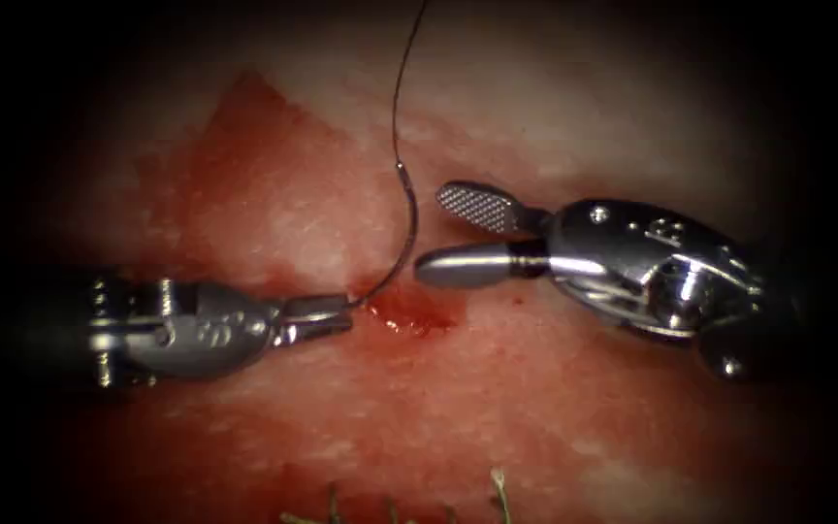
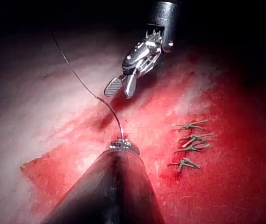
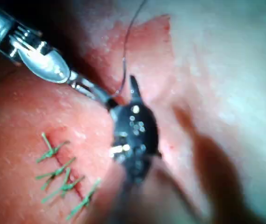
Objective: Wound Closure
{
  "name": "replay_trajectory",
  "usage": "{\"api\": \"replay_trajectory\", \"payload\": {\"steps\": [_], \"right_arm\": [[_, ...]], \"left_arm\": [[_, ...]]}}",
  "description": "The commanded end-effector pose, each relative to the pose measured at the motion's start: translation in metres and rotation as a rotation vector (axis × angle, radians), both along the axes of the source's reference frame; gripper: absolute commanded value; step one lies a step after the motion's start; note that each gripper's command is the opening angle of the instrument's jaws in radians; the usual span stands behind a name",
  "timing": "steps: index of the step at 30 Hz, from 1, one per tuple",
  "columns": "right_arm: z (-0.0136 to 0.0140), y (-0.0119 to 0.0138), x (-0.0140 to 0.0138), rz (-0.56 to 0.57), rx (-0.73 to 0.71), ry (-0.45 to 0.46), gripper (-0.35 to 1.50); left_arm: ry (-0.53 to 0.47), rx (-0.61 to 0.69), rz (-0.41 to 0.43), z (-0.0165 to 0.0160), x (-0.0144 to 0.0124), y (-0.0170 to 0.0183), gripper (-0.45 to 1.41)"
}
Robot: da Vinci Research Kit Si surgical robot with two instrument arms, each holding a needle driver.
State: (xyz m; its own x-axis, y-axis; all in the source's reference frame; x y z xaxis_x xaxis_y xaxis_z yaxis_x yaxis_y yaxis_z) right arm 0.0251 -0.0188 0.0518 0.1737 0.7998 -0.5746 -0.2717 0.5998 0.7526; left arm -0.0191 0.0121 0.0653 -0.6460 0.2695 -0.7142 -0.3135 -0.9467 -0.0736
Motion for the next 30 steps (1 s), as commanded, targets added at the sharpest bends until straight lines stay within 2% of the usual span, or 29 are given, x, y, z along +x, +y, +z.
{"api": "replay_trajectory", "payload": {"steps": [1, 13, 20, 22, 23, 24, 30], "right_arm": [[0.0006, -0.0007, 0.0005, -0.001, 0.003, -0.001, 0.91], [0.0009, -0.0004, 0.0013, 0.005, 0.001, -0.004, 0.84], [0.001, -0.0003, 0.0021, 0.011, 0.001, -0.008, 0.69], [0.001, -0.0003, 0.0021, 0.009, -0.004, -0.008, 0.44], [0.001, -0.0003, 0.0021, 0.009, -0.004, -0.007, 0.17], [0.001, -0.0003, 0.0021, 0.0, -0.008, 0.0, -0.35], [0.0007, 0.0002, 0.002, -0.028, -0.099, -0.01, -0.35]], "left_arm": [[-0.004, 0.004, 0.002, 0.0005, -0.0007, -0.0006, -0.45], [-0.033, -0.006, 0.015, -0.0002, -0.0012, -0.0007, -0.45], [-0.036, -0.006, 0.013, -0.0004, -0.0012, -0.0006, -0.45], [-0.038, -0.006, 0.015, -0.0004, -0.0012, -0.0006, -0.45], [-0.038, -0.006, 0.015, -0.0004, -0.0012, -0.0006, -0.45], [-0.038, -0.006, 0.015, -0.0004, -0.0012, -0.0006, -0.45], [-0.051, -0.002, 0.023, -0.0004, -0.0012, -0.0006, -0.45]]}}
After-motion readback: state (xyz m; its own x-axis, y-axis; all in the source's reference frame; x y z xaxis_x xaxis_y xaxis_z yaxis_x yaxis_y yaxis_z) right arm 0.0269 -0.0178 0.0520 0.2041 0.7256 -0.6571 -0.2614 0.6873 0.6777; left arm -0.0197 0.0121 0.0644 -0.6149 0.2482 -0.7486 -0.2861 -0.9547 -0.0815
